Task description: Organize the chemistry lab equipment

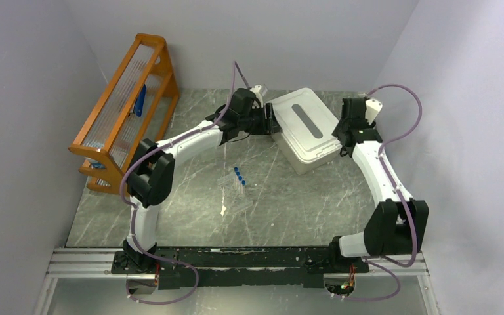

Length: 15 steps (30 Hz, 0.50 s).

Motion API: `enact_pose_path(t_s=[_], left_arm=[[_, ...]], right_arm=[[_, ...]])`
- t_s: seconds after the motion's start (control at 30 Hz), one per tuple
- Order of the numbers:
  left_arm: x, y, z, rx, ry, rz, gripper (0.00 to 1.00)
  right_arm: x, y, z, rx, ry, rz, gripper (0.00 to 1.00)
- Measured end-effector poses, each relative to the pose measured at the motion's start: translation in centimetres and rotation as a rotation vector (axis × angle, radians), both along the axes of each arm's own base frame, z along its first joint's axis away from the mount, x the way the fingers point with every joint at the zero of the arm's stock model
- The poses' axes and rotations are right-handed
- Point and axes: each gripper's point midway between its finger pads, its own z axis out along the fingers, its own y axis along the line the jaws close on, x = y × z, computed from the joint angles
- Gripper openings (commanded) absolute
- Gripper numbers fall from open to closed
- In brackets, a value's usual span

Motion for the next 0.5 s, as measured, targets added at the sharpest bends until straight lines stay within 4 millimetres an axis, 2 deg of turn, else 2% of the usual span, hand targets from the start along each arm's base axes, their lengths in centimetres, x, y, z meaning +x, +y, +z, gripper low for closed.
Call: enact_pose_path(t_s=[0.17, 0.23, 0.33, 0.47, 0.5], left_arm=[[0.5, 1.2, 1.5, 0.047, -0.059, 0.032, 0.64], [0.5, 2.0, 2.8, 0.069, -0.091, 0.053, 0.66], [0.4, 3.7, 6.1, 0.081, -0.161, 0.096, 0.70], [-0.6, 6.6, 10.3, 0.097, -0.238, 0.164, 0.75], [-1.0, 7.6, 11.3, 0.107, -0.254, 0.184, 0.76]], right_arm=[[0.7, 2.2, 3.8, 0.050, -0.108, 0.131, 0.59], [1.5, 3.4, 4.5, 0.069, -0.130, 0.187, 0.61], [2.7, 6.0, 3.5, 0.107, -0.110, 0.292, 0.62], [3.4, 9.4, 0.2, 0.153, -0.024, 0.401, 0.64], [3.8, 10.0, 0.0, 0.149, -0.027, 0.419, 0.64]])
